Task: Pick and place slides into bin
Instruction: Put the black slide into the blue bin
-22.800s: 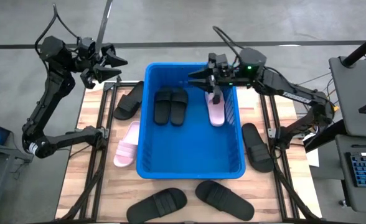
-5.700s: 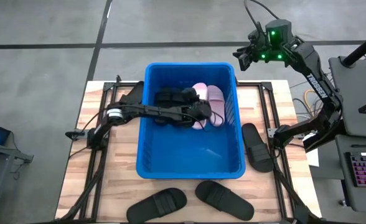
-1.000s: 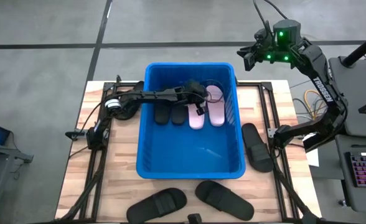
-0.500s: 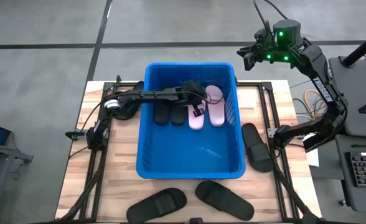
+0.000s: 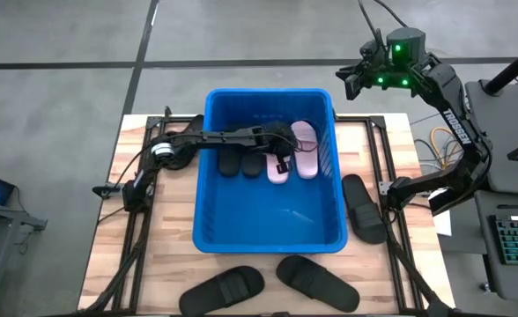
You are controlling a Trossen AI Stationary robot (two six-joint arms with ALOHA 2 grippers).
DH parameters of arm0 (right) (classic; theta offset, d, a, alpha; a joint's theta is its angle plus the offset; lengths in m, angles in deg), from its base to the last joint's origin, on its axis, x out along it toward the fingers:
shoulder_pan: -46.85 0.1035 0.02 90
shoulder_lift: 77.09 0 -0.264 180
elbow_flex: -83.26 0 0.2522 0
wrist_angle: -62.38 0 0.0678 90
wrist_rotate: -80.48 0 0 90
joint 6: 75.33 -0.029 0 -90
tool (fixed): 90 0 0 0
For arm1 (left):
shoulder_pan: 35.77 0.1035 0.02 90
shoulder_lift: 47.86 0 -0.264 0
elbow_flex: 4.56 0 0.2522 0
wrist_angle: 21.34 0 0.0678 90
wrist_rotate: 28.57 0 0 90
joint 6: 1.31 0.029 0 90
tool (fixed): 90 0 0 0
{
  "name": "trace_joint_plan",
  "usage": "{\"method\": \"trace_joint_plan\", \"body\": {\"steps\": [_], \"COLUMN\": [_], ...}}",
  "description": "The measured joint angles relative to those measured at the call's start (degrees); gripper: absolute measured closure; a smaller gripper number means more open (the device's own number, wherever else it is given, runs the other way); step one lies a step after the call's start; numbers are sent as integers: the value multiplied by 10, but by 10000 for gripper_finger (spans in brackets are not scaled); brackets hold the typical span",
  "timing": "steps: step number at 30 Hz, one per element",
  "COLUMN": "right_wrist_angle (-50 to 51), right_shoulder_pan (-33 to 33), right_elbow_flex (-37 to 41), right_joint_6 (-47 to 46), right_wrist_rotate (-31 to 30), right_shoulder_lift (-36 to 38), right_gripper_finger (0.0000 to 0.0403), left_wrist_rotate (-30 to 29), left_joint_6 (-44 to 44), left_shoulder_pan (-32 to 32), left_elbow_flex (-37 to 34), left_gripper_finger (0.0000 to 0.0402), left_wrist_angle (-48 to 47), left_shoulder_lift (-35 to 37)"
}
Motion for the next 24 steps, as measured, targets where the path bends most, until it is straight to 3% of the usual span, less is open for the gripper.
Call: {"method": "trace_joint_plan", "body": {"steps": [6,10,19,24], "right_wrist_angle": [0,0,0,0], "right_shoulder_pan": [0,0,0,0], "right_elbow_flex": [0,0,0,0], "right_joint_6": [0,-3,-9,-9], "right_wrist_rotate": [0,0,0,0], "right_shoulder_lift": [0,0,0,0], "right_gripper_finger": [330,328,334,330], "left_wrist_rotate": [-44,-121,-131,-90], "left_joint_6": [-27,-40,-42,-43], "left_shoulder_pan": [-1,-9,-14,-25], "left_elbow_flex": [8,8,14,25], "left_gripper_finger": [401,401,401,401], "left_wrist_angle": [-2,-32,-39,-33], "left_shoulder_lift": [-11,-10,-7,17]}}
